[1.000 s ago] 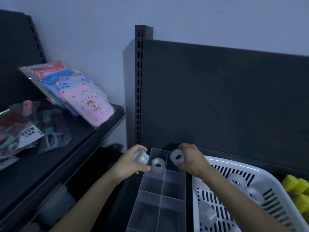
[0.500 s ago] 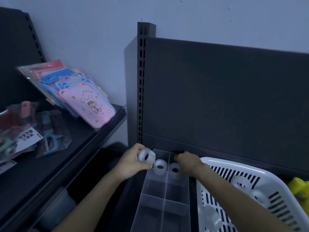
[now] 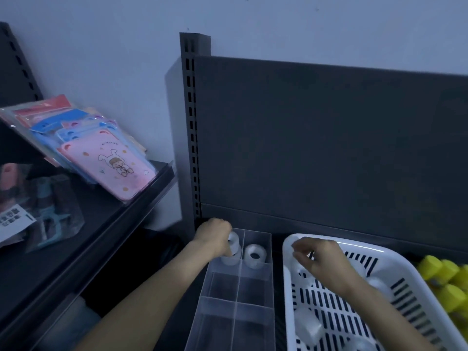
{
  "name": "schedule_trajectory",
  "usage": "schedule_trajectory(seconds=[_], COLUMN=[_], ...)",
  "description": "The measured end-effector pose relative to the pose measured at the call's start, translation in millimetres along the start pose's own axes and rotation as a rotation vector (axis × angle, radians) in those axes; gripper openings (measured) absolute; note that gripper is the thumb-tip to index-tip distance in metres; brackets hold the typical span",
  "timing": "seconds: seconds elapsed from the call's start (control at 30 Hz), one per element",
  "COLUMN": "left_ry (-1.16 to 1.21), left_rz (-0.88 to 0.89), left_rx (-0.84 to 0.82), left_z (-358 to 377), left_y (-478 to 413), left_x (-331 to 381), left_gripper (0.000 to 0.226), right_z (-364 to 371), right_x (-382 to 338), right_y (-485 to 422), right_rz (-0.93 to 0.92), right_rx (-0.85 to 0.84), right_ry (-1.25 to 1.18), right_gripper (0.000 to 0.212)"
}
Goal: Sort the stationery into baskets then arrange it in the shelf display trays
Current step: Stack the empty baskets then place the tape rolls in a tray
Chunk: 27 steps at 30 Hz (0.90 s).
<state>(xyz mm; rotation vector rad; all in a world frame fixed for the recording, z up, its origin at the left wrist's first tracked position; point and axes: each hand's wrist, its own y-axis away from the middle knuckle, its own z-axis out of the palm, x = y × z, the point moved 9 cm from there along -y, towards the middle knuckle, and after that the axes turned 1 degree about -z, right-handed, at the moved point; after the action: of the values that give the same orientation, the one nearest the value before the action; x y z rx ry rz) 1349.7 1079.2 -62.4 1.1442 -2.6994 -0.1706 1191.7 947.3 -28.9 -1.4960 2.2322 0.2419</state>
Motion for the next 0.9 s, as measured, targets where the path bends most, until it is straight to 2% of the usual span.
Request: schedule_trajectory(seconds=[0.13, 0.27, 0.33, 0.43, 0.53, 0.63, 0.9], left_ry=[-0.215, -0.239, -0.214, -0.141, 0.132, 0.22, 0.113], left_rz=[0.035, 0.028, 0.025, 0.073, 0.209, 0.355, 0.572], left_rx=[0.05, 0.009, 0.009, 0.124, 0.205, 0.128, -0.011], left_z=[4, 6, -1, -20, -30, -9, 40], left_y=[-9, -11, -6, 6, 23, 31, 17], left_x=[9, 10, 12, 34, 86, 146, 244], left_gripper=[0.026, 0.033, 0.037, 0.046, 0.047, 0.039, 0.049], right_z=[-3, -8, -15, -32, -47, -52, -36], right_x=[19, 32, 43, 75, 107, 120, 126], right_y=[13, 27, 38, 60, 83, 99, 104], right_rz=[0.035, 0.08, 0.119, 0.219, 0.334, 0.378, 0.404], right_rx=[0.02, 0.013, 0.011, 0.009, 0.006, -0.025, -0.124], right_ry=[-0.009, 0.002, 0.008, 0.068, 0.123, 0.143, 0.186], right_gripper=[0.018, 0.021, 0.024, 0.026, 0.027, 0.031, 0.038])
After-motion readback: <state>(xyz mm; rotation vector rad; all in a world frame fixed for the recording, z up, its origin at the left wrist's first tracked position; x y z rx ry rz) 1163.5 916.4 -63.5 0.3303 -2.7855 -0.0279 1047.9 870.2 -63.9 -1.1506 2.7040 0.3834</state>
